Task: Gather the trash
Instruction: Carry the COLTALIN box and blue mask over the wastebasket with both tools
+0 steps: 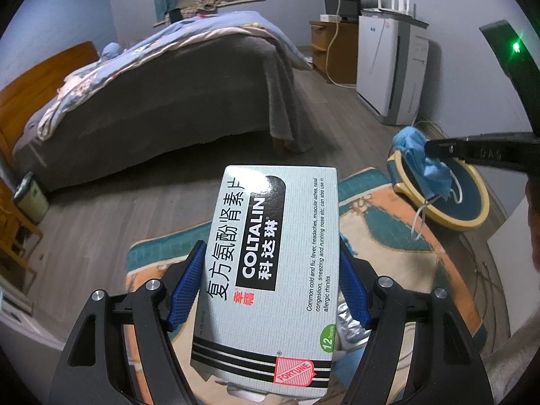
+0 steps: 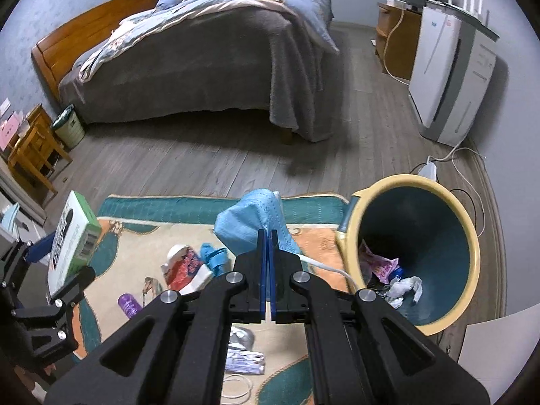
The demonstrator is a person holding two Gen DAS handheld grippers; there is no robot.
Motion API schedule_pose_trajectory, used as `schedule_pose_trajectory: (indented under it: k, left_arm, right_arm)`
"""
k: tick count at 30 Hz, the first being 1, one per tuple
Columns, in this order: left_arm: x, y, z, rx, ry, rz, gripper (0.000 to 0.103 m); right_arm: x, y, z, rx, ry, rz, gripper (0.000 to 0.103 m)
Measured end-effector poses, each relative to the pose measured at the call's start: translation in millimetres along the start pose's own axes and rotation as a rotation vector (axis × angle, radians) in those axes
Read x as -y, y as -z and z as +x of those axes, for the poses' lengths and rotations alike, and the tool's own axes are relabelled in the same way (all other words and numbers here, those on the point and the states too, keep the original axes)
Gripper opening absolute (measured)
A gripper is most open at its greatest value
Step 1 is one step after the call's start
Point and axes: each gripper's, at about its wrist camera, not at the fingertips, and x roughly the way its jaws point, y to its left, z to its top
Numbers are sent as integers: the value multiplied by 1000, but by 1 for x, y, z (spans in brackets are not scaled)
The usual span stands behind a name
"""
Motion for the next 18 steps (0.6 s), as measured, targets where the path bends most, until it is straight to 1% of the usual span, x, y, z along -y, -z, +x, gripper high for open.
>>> schedule_pose_trajectory:
  k: [12,18]
  left_arm:
    - [48,-13,26,-22,34,61,73]
    - [84,-19,39,-26,58,120,73]
  right_arm:
    - [50,-2,-8,14,-3,46,1]
    - [86,0,-14,18,12,92,1]
